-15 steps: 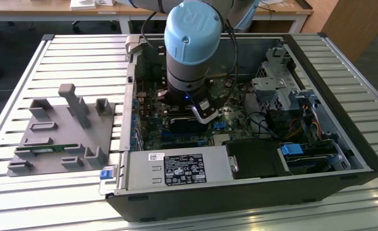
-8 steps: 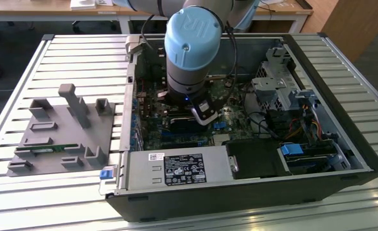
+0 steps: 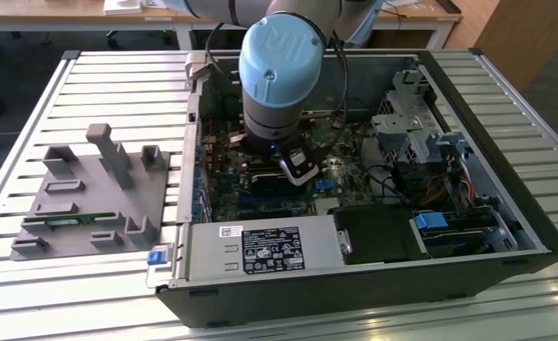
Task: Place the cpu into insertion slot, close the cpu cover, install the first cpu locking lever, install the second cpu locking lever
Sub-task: 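Install the second cpu locking lever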
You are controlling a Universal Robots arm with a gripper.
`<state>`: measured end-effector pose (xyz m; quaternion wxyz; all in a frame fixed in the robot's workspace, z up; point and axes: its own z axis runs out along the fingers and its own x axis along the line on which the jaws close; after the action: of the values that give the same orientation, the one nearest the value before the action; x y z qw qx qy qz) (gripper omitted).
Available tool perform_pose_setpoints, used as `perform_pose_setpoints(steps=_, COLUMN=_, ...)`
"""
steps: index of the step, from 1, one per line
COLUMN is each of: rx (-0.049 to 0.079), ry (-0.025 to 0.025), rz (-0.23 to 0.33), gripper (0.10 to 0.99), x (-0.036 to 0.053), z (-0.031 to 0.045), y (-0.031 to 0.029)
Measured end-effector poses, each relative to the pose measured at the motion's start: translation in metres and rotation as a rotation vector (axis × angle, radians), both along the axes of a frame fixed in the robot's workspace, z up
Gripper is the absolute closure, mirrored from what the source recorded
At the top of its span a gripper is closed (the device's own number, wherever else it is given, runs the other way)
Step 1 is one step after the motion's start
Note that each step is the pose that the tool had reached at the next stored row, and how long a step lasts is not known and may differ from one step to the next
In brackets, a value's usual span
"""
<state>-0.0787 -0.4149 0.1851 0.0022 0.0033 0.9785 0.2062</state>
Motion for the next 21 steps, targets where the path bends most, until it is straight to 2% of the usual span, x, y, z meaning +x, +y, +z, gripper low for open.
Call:
perform_pose_setpoints(steps=5, rx=0.0, ry=0.0003, rz=0.0, gripper=0.98, x=-0.0007, z=0.0012, y=-0.0002)
perform_pose_setpoints(steps=11, rx=0.0, ry=0.0002, rz=0.0, gripper=0.98, x=-0.0004, z=0.0111, y=-0.0001)
perform_pose_setpoints(steps=21, rx=-0.004, ry=0.0002, rz=0.0, gripper=0.98, x=-0.0002, z=0.0157, y=-0.0001)
